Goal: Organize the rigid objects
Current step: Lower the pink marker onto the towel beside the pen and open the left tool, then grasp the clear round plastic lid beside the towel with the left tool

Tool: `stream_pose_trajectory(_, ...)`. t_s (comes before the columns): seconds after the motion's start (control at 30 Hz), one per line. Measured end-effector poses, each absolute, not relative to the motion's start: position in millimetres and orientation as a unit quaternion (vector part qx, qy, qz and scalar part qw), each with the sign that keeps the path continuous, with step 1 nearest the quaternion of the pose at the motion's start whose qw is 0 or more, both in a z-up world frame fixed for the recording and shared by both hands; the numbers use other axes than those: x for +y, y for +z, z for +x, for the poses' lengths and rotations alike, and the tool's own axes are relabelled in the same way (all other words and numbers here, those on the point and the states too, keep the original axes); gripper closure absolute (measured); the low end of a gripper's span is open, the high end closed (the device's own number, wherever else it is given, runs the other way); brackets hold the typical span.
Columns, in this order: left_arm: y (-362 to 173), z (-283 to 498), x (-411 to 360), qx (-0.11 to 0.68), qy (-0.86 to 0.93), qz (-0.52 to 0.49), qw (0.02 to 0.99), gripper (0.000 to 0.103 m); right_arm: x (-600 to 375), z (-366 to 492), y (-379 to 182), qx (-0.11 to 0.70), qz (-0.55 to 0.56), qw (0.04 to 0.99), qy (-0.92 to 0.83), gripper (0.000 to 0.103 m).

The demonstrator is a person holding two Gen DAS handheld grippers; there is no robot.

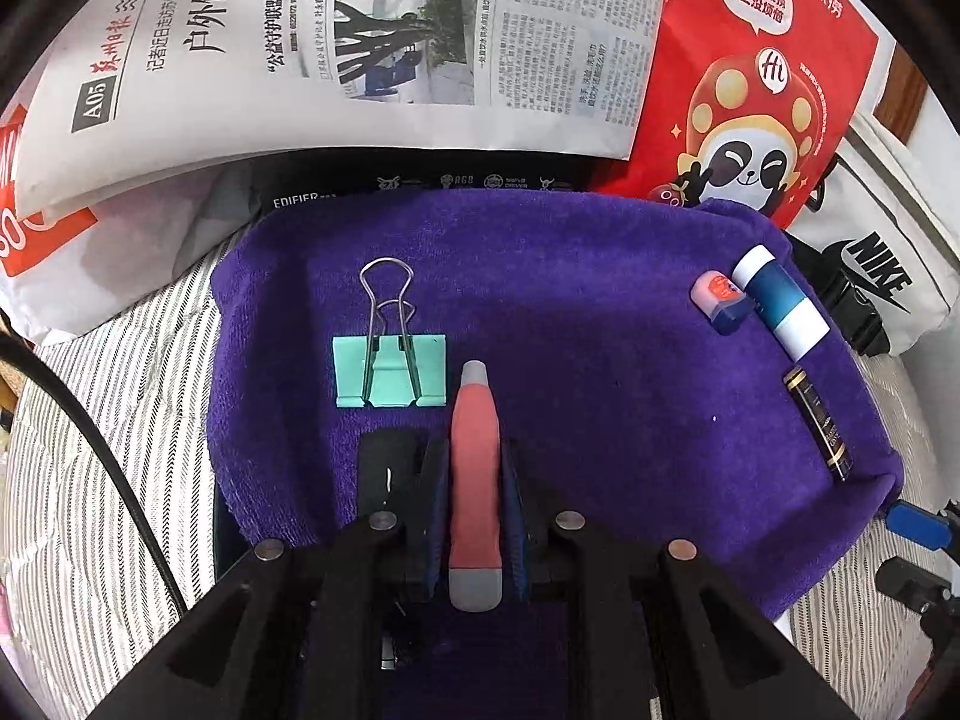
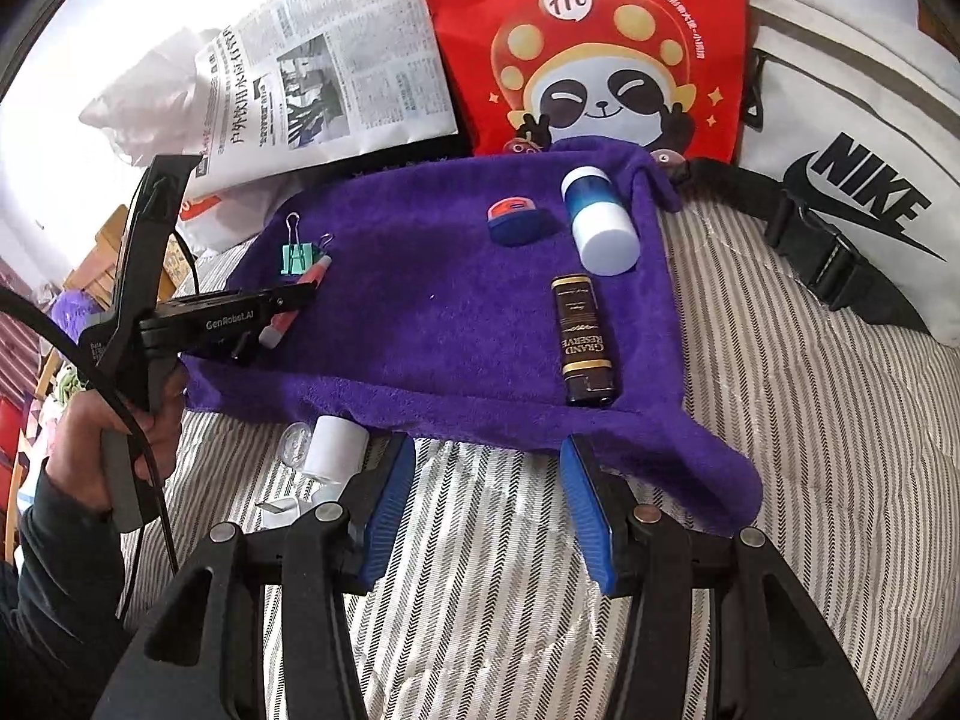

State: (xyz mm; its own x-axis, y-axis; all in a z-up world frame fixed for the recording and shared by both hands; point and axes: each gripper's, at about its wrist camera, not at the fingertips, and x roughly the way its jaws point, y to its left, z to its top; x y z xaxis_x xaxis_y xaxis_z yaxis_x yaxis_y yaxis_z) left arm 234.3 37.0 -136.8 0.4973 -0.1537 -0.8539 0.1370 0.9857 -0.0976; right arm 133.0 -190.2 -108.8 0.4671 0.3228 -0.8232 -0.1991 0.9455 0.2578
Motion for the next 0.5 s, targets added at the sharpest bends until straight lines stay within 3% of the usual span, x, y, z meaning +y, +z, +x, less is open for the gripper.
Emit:
stream_pose_trajectory(0.13, -135.5, 232.2, 38.9, 0.502, -0.095, -0.016, 0.859, 0.07, -188.1, 128.2, -106.5, 0.492, 0.059, 0.855, 0.151, 0.053)
stream_pose_trajectory(0.5, -103.9, 181.5, 37.6, 0.49, -0.105, -0.015, 0.865, 0.069, -196.8, 102.1, -96.4, 0.483, 0.064, 0.861, 0.148, 0.053)
